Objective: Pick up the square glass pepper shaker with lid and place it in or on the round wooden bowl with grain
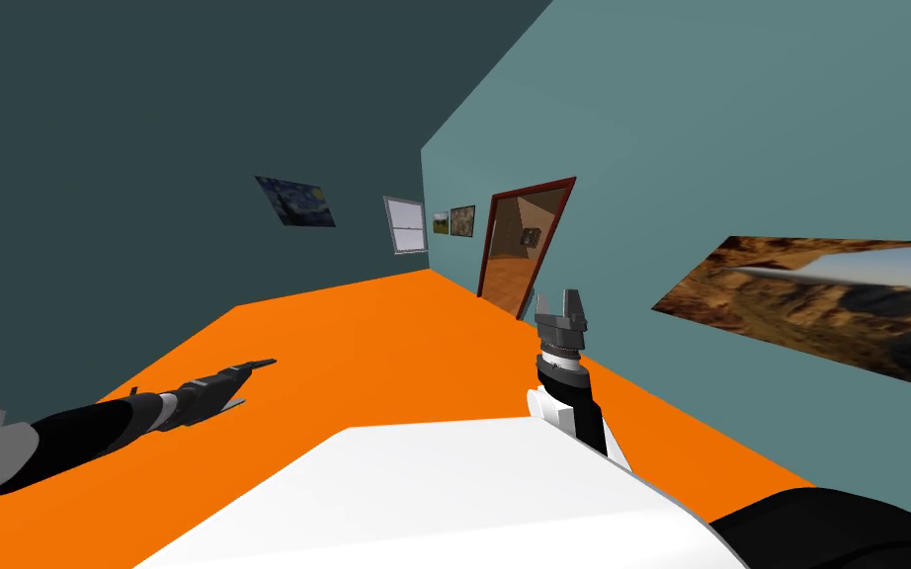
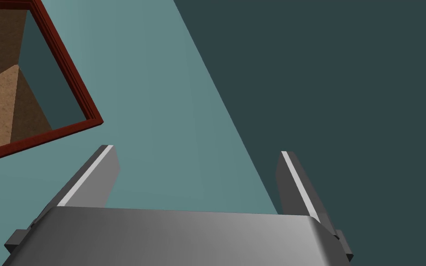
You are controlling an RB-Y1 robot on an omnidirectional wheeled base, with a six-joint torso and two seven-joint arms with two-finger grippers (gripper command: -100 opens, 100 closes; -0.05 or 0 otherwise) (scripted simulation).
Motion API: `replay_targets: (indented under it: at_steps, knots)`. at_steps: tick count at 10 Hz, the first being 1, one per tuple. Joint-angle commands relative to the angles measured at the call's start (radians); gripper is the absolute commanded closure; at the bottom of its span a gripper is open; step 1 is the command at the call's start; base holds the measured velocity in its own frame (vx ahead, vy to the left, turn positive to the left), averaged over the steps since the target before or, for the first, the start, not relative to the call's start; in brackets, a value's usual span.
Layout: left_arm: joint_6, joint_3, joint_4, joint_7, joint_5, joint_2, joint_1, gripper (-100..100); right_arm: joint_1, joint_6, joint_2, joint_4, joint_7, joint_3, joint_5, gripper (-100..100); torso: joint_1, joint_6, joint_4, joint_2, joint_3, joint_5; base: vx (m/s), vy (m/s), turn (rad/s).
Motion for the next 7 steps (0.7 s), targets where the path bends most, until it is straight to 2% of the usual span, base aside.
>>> replay_targets:
  at_steps: [1,2,3,4,5,6,7]
  knots:
    - [-0.026,0.024,0.011,-0.05,0.05,-0.032,-0.05,-100,0.0,0.0,0.0,0.0,0.0,0.0,0.0,0,0.0,0.0,0.0,0.0,0.0,0.0,-0.049,-0.079,0.131]
    - [-0.026,0.024,0.011,-0.053,0.071,-0.032,-0.061,-100,0.0,0.0,0.0,0.0,0.0,0.0,0.0,0,-0.002,0.0,0.0,0.001,0.001,0.0,-0.044,-0.067,0.065]
    - [-0.045,0.063,0.02,-0.096,0.107,-0.067,-0.098,-100,0.0,0.0,0.0,0.0,0.0,0.0,0.0,0,-0.002,0.0,0.0,0.001,0.001,-0.001,-0.047,-0.083,0.165]
    - [-0.045,0.063,0.02,-0.103,0.13,-0.067,-0.1,-100,0.0,0.0,0.0,0.0,0.0,0.0,0.0,0,-0.003,-0.001,0.001,0.002,0.001,-0.001,-0.046,-0.081,0.083]
    - [-0.065,0.105,0.031,-0.139,0.158,-0.104,-0.123,-100,0.0,0.0,0.0,0.0,0.0,0.0,0.0,0,-0.002,0.0,0.0,0.002,0.001,-0.001,-0.063,-0.093,0.12]
    - [-0.065,0.105,0.031,-0.157,0.191,-0.104,-0.141,-100,0.0,0.0,0.0,0.0,0.0,0.0,0.0,0,-0.003,0.0,0.001,0.002,0.001,-0.001,-0.052,-0.067,0.095]
    - [-0.065,0.105,0.031,-0.157,0.2,-0.104,-0.141,-100,0.0,0.0,0.0,0.0,0.0,0.0,0.0,0,-0.002,0.0,0.001,0.002,0.001,-0.001,-0.019,-0.02,-0.002]
